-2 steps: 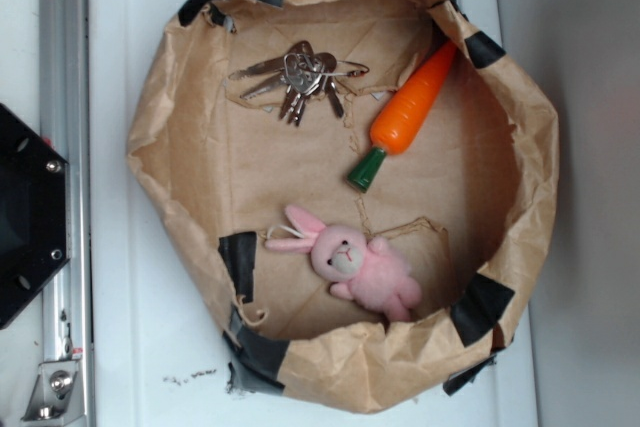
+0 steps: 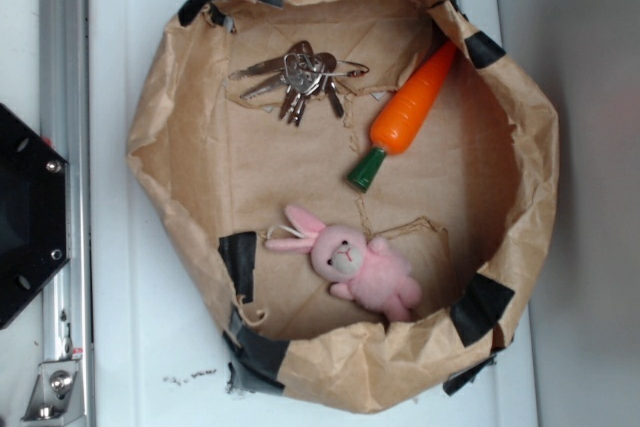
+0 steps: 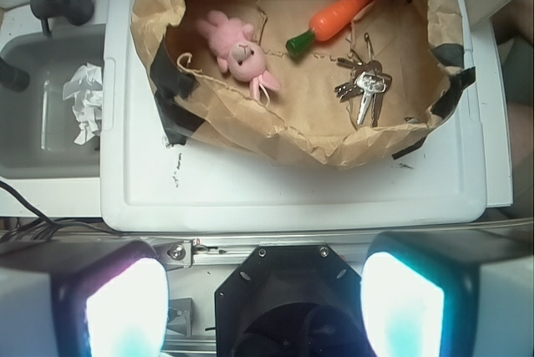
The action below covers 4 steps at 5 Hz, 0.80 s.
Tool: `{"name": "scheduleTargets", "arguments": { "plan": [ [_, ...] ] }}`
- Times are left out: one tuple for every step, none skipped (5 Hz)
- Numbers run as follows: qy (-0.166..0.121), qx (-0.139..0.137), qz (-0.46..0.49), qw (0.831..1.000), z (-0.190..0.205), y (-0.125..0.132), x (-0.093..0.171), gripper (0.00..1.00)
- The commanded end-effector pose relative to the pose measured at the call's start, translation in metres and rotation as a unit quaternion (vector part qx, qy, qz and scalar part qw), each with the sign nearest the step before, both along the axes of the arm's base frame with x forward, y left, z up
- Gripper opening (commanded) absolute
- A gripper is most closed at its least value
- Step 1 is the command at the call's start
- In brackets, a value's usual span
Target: Grab the silver keys.
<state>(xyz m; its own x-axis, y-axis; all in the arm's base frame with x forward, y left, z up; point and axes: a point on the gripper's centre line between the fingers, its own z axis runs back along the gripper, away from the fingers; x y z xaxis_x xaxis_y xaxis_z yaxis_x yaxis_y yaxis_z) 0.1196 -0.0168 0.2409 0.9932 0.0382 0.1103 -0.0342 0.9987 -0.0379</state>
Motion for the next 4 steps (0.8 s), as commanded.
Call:
{"name": "scheduleTargets", "arguments": {
  "plan": [
    [-0.026, 0.035, 0.024, 0.999, -0.020, 0.010, 0.082, 1.00],
    [-0.036, 0.036, 0.028, 0.998, -0.038, 0.019, 0.103, 1.00],
    [-0.041, 0.039, 0.040, 0.998, -0.061, 0.036, 0.111, 1.00],
    [-0.025, 0.070, 0.057, 0.996, -0.085, 0.059, 0.117, 1.00]
  ]
}}
